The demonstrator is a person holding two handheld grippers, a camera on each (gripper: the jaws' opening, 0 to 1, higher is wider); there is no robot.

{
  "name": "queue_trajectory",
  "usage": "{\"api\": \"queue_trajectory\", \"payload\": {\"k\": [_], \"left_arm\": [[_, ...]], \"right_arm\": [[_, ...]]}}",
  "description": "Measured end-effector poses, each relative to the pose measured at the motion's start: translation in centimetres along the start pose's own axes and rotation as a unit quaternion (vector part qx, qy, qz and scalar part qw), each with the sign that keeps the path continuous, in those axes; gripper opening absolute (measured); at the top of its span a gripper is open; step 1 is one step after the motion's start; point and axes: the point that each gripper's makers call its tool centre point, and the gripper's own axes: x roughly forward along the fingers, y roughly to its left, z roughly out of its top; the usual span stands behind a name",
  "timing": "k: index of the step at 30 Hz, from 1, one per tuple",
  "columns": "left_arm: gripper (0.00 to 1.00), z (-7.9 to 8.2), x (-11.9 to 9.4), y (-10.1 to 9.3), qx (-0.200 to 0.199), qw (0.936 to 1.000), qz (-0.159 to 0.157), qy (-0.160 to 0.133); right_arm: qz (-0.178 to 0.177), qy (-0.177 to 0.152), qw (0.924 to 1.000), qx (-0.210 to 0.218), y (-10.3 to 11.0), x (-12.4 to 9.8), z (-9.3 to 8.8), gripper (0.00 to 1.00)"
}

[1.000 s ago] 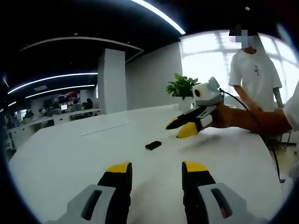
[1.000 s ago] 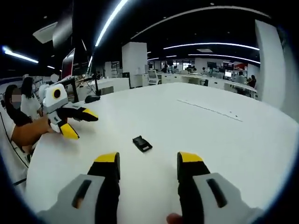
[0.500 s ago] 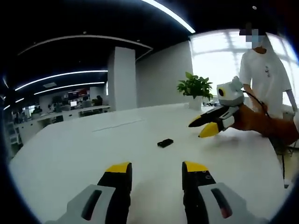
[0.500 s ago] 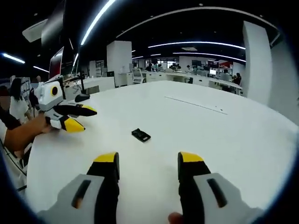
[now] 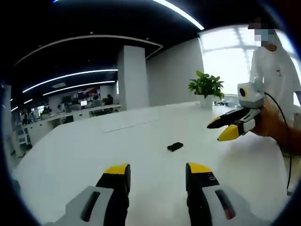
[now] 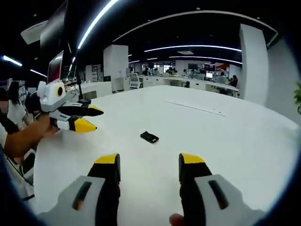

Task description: Snap the two parts of the plastic buckle together until the buckle closes and remains connected.

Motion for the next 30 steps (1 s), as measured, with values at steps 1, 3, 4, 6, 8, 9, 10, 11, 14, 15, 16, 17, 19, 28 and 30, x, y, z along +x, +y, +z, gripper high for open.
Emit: {"api": "queue_trajectory", "payload": {"k": [1,3,4,6,8,9,10,11,14,15,16,17,19,28,30], "left_arm": [[0.49,0.1,-0.1,-0.1,-0.002,1.0,0.002,0.001],[0.49,0.0,-0.2,-0.3,-0.008,0.9999,0.005,0.002],[0.49,-0.2,-0.3,-0.4,-0.011,0.9999,0.006,0.005],[0.49,-0.3,-0.5,-0.7,-0.015,0.9998,0.01,0.009],[0.49,-0.2,-1.0,-1.0,-0.014,0.9998,0.014,0.005],[0.49,-0.2,-1.1,-1.0,-0.014,0.9997,0.018,0.004],[0.49,-0.2,-1.1,-1.1,-0.013,0.9997,0.019,0.003],[0.49,-0.3,-1.2,-1.2,-0.013,0.9997,0.02,0.002],[0.49,-0.7,-1.4,-1.4,-0.014,0.9996,0.026,0.002],[0.49,-0.8,-1.5,-1.4,-0.01,0.9995,0.029,0.001],[0.48,-0.9,-1.6,-1.3,-0.007,0.9995,0.032,-0.004],[0.48,-1.0,-1.7,-1.3,-0.007,0.9994,0.035,-0.006],[0.48,-1.3,-2.1,-1.1,-0.011,0.999,0.042,-0.005],[0.49,-1.4,-3.8,-2.0,0.005,0.9985,0.055,-0.005],[0.49,-1.4,-4.0,-2.1,-0.002,0.9986,0.053,-0.007]], "right_arm": [[-0.001,-0.001,1.0,0.001,0.1,-0.1,0.0,0.5],[-0.007,-0.004,1.0,0.002,0.2,-0.4,0.0,0.5],[-0.011,-0.007,0.9999,0.001,0.3,-0.6,0.1,0.5],[-0.017,-0.009,0.9998,-0.001,0.4,-0.8,-0.1,0.5],[-0.024,-0.008,0.9997,-0.006,0.5,-1.1,-0.5,0.5],[-0.028,-0.006,0.9996,-0.007,0.5,-1.2,-0.7,0.5],[-0.032,-0.005,0.9994,-0.01,0.7,-1.5,-1.0,0.5],[-0.035,-0.005,0.9993,-0.011,0.8,-1.6,-1.1,0.5],[-0.036,-0.009,0.9993,-0.001,1.2,-2.3,-1.3,0.5],[-0.035,-0.013,0.9993,0.004,1.4,-2.5,-1.2,0.5],[-0.036,-0.015,0.9992,0.005,1.5,-2.7,-1.2,0.5],[-0.036,-0.017,0.9992,0.007,1.6,-2.9,-1.1,0.5],[-0.038,-0.021,0.999,0.009,2.0,-3.3,-1.0,0.5],[-0.056,-0.01,0.9984,-0.001,2.6,-4.1,-2.6,0.52],[-0.056,-0.01,0.9984,0.002,2.8,-4.2,-2.7,0.52]]}}
